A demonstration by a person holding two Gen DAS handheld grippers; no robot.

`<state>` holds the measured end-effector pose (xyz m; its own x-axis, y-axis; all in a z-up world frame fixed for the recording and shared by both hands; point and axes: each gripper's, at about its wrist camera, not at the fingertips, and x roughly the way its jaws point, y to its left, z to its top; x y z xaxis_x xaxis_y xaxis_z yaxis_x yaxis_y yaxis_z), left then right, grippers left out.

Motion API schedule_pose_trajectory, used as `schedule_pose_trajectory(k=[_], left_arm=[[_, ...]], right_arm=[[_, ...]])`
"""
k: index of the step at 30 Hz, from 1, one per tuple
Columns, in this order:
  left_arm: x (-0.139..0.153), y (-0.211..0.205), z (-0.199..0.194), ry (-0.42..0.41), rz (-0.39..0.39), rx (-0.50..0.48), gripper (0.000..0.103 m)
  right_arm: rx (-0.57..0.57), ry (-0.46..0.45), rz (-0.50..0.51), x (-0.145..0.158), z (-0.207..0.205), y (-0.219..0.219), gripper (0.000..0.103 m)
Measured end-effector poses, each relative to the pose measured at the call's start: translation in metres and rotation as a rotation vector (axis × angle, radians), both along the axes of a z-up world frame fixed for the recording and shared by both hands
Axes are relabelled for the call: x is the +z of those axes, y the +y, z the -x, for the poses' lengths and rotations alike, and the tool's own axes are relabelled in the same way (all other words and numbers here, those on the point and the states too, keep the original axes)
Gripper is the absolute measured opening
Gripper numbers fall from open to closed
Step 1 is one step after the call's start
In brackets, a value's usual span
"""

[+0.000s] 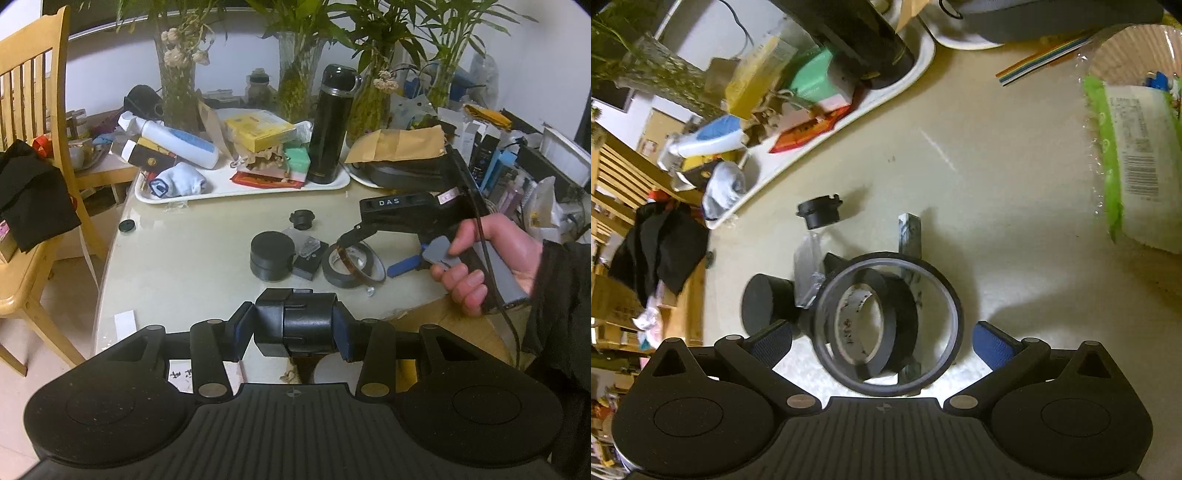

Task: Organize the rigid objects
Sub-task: 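Grasp the clear amber tape ring with the right gripper while the left gripper holds the block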

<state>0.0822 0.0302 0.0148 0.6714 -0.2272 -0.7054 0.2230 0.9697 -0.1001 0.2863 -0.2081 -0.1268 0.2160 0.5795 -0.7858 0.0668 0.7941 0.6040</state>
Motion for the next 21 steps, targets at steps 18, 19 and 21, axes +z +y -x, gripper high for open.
schedule_pose_trajectory(k=[18, 19, 21], left_arm=[[-0.005, 0.006, 0.007, 0.02, 0.021, -0.003, 0.044], [-0.005, 0.006, 0.007, 0.02, 0.021, -0.004, 0.044], [-0.006, 0.005, 0.008, 0.023, 0.019, -0.006, 0.044]], right_arm=[[0.015, -0.046, 0.126, 0.007, -0.002, 0.016, 0.091], [0.012, -0.055, 0.125, 0.009, -0.001, 0.015, 0.091], [0.007, -0.08, 0.12, 0.015, 0.001, 0.011, 0.091]])
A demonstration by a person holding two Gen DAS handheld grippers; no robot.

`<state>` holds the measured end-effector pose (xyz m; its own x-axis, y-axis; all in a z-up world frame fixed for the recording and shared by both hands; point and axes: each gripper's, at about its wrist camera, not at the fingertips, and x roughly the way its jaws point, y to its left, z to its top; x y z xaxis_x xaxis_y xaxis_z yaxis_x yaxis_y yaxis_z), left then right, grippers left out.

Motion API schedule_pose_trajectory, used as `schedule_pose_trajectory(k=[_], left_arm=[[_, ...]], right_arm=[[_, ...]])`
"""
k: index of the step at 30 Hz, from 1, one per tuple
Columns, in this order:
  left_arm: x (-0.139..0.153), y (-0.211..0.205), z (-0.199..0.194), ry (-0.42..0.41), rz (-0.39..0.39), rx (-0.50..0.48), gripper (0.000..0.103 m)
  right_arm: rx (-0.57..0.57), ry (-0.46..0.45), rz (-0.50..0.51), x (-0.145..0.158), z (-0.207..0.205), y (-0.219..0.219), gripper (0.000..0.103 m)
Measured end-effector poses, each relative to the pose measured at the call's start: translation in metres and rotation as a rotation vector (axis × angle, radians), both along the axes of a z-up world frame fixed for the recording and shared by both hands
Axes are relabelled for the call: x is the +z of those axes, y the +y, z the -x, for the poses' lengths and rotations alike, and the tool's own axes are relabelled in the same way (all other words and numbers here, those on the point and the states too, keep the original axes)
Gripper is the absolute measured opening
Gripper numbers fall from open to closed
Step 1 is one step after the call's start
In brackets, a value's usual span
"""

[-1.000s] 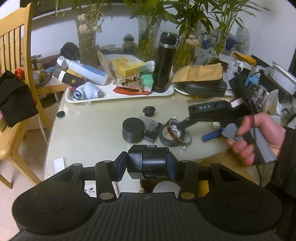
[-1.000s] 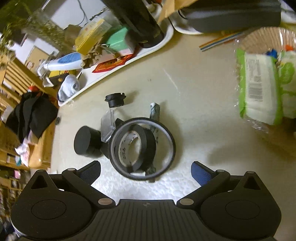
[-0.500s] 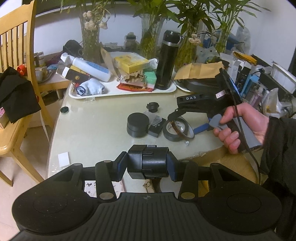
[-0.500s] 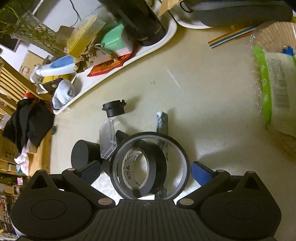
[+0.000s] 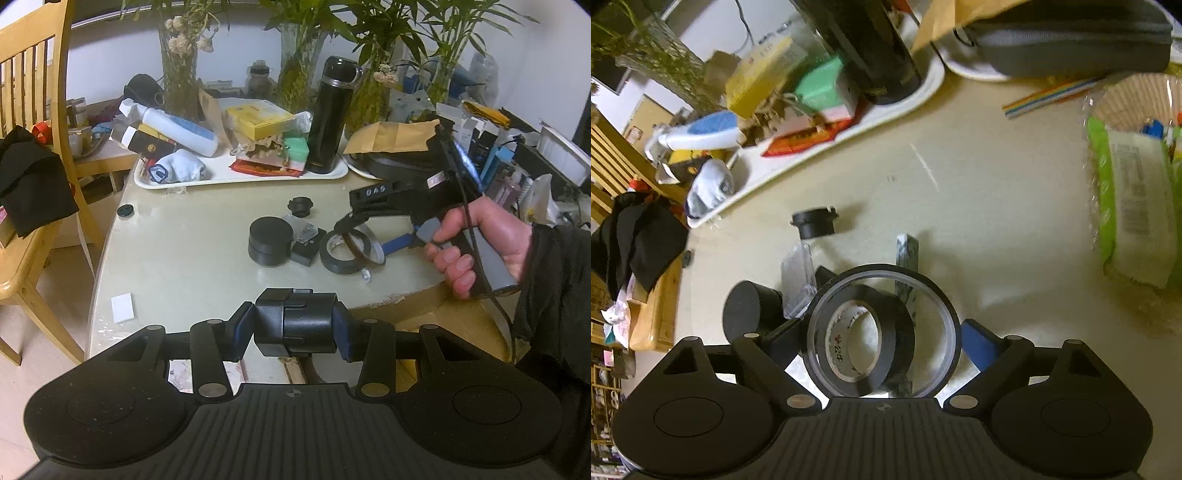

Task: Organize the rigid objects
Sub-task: 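Grasp the clear amber tape ring with the right gripper while the left gripper holds the block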

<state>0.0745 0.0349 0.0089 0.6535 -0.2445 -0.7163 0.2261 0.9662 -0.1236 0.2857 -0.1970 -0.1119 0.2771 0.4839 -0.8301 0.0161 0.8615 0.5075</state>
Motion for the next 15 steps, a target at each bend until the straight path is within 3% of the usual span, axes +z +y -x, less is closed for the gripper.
schedule_pose_trajectory(k=[7, 15], left_arm=[[-0.002, -0.005, 0.002, 0.009, -0.003, -0.002, 0.044], [-0.001, -0.013, 0.007, 0.008, -0.011, -0.021, 0.044]], right_arm=[[0.02, -0.1, 0.003, 0.03, 0.01, -0.011, 0.091], [0.085, -0.21, 0.073, 0.059, 0.031, -0.016, 0.091]])
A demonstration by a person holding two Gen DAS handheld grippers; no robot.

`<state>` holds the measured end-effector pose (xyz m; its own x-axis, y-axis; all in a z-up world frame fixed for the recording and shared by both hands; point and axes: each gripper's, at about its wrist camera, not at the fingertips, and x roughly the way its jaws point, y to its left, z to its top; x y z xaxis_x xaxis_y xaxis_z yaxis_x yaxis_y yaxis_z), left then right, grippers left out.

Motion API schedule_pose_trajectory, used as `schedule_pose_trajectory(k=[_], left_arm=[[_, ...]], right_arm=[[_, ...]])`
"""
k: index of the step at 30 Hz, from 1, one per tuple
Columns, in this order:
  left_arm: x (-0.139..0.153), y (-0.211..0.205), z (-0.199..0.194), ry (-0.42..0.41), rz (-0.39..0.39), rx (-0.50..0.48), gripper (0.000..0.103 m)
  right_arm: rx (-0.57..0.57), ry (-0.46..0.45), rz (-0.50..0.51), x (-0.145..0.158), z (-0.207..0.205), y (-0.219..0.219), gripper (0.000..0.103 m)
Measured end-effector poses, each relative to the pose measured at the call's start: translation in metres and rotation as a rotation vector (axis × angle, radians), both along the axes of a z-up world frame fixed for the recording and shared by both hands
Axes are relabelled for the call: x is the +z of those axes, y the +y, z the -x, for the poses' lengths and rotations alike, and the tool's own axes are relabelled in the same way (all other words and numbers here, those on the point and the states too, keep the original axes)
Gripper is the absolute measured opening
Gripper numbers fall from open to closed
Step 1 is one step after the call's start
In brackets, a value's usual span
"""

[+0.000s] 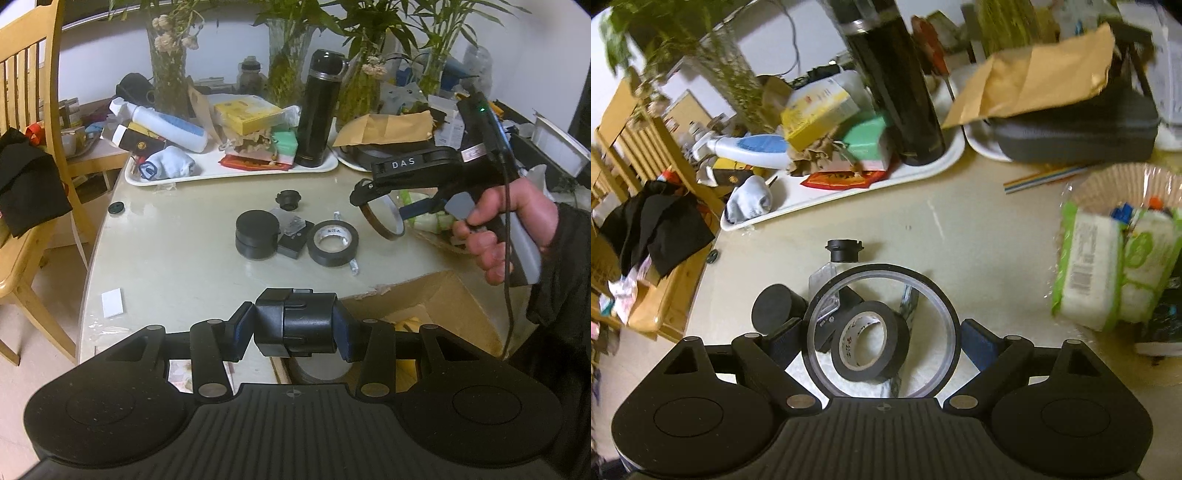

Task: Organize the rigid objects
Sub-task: 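Grasp the clear amber tape ring with the right gripper while the left gripper holds the block, then lower the block and tape ring into the box and open both grippers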

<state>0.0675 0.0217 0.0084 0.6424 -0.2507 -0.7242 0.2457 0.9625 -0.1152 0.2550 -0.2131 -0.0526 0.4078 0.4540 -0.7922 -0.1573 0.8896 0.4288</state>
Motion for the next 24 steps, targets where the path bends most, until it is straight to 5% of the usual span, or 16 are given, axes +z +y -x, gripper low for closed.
schedule_pose_trajectory(k=[7, 24], left_arm=[[-0.001, -0.01, 0.005, 0.006, -0.001, -0.026, 0.044], [-0.016, -0.032, 0.018, 0.066, -0.016, -0.067, 0.044]], right_arm=[[0.043, -0.08, 0.08, 0.018, 0.025, -0.006, 0.091], [0.075, -0.119, 0.092, 0.035, 0.081, -0.032, 0.091]])
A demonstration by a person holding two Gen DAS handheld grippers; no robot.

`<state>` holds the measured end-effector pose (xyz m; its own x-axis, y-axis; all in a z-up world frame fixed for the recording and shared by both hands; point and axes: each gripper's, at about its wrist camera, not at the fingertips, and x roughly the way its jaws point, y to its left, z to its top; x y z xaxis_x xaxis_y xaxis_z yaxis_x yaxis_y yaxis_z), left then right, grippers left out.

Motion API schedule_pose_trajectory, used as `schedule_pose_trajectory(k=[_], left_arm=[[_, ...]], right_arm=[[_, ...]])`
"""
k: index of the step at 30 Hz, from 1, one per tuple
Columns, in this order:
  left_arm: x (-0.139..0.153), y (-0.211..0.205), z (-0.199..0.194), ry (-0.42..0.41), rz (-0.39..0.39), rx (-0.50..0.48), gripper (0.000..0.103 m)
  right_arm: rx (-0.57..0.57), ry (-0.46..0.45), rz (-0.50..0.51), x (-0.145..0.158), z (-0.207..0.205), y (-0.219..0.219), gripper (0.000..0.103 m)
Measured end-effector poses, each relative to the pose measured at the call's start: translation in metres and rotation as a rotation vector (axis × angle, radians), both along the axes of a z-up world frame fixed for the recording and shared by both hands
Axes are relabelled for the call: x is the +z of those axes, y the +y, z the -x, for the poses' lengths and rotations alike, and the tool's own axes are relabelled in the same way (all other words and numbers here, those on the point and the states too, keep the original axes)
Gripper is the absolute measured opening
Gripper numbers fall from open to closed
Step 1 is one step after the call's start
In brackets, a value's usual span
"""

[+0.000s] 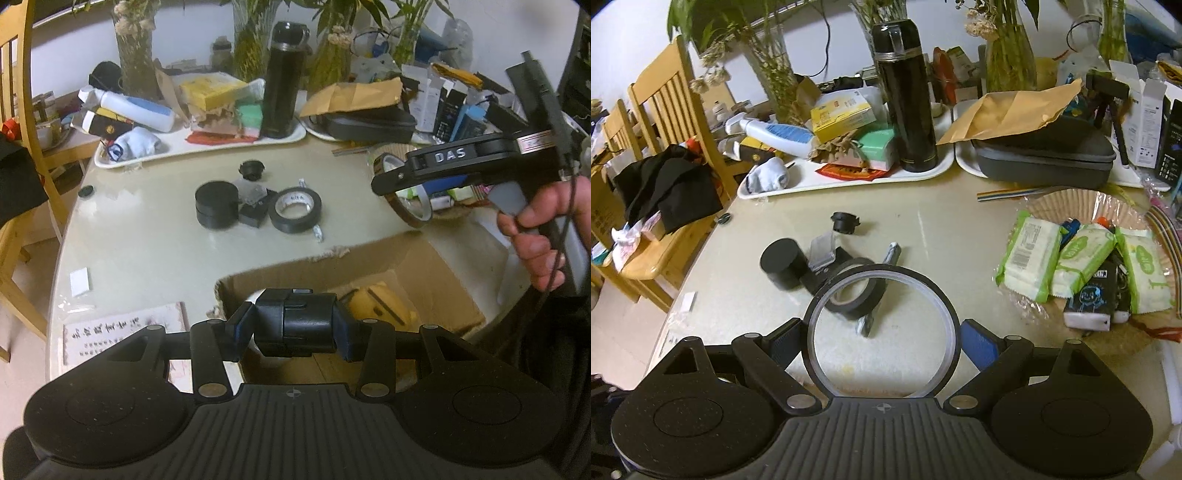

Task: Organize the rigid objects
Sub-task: 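Lower the block and tape ring into the box and open both grippers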

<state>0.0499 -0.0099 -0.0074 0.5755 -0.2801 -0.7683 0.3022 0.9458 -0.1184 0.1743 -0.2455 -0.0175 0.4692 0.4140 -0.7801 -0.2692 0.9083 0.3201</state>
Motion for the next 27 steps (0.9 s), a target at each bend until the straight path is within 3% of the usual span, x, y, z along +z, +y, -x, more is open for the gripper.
schedule_pose_trajectory(k=[16, 27], left_arm=[[-0.012, -0.009, 0.01, 0.092, -0.017, 0.066, 0.044], [-0.005, -0.002, 0.03, 0.031, -0.005, 0.095, 0.054]], right_arm=[[0.063, -0.019, -0.013, 0.009, 0.043, -0.002, 0.091], [0.097, -0.003, -0.022, 0.008, 0.059, -0.005, 0.091]])
